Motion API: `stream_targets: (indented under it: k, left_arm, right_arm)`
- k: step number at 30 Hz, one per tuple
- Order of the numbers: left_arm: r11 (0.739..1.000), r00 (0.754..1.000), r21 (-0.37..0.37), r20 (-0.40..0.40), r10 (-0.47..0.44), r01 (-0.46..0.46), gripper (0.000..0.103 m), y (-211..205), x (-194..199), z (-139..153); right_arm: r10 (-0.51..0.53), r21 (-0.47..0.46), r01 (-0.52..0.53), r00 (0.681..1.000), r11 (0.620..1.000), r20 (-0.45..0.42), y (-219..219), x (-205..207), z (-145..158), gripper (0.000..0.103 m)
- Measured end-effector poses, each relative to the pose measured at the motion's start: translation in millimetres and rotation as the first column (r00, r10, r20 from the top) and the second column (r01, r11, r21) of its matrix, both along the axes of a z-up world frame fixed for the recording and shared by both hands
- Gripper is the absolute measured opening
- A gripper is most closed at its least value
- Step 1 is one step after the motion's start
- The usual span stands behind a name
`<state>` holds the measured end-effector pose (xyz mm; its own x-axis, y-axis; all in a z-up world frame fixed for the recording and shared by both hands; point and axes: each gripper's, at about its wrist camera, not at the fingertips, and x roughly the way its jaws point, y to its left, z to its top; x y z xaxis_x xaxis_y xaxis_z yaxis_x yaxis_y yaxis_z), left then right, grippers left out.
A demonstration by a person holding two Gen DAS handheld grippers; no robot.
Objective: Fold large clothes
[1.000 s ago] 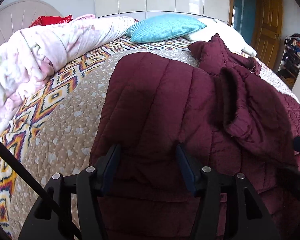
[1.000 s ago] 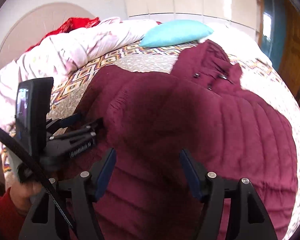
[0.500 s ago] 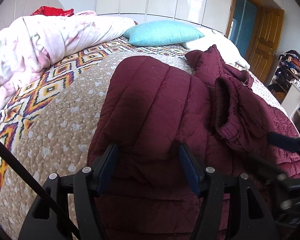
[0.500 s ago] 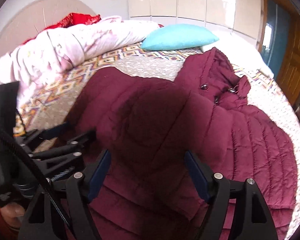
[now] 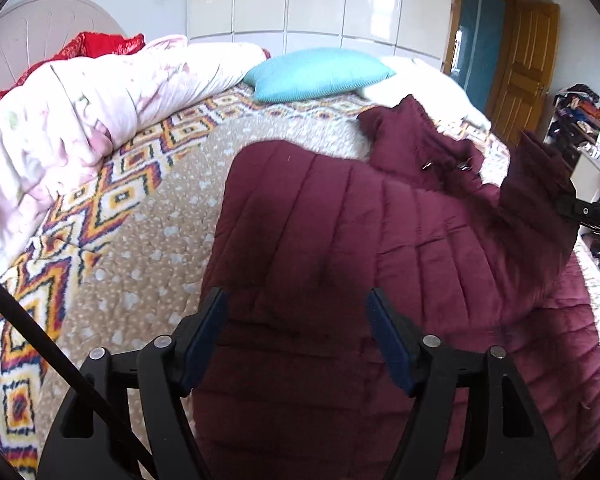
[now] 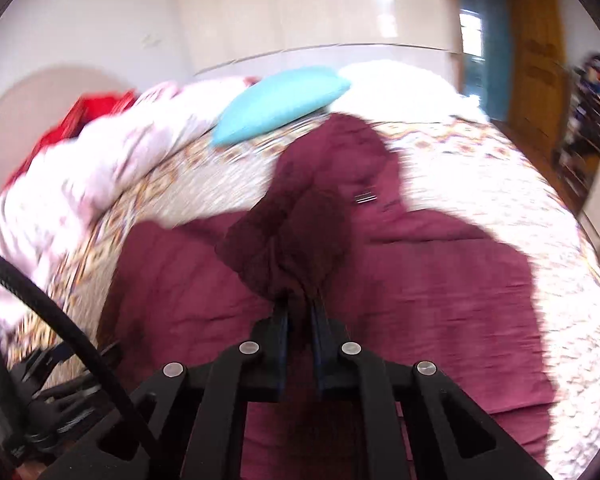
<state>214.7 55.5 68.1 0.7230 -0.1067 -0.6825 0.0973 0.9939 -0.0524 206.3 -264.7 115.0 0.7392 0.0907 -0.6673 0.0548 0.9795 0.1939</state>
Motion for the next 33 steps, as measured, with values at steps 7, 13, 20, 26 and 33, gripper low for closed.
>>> stream_targets:
  k: [7,13,20,26,33]
  left_arm:
    - [0.998,1.000,0.064,-0.018,-0.006,0.007,0.074,-6,-7,-4]
    - [0.996,0.997,0.094,-0.072,0.013,-0.006,0.074,-7,-4,-25]
    - [0.994,0.993,0.111,-0.118,0.017,-0.003,0.074,-5,-2,-50]
    - [0.993,0.993,0.116,-0.116,0.022,-0.008,0.075,-5,-3,-59]
    - [0.993,0.993,0.114,-0.114,0.024,-0.011,0.077,-5,-4,-62]
  right_arm:
    - [-0.236,0.146,0.247,0.968,0.958,-0.089,-118,-13,-33,0.008]
    - [-0.221,0.237,0.252,0.964,0.938,-0.150,-155,-28,-64,0.027]
    - [-0.278,0.214,0.278,0.960,0.936,-0.031,-171,-66,-19,0.041]
    - [-0.094,0.220,0.093,0.996,0.971,-0.005,-118,-43,-13,0.040]
    - [-0.135,0.233,0.172,0.977,0.957,-0.164,-104,-9,-78,0.030]
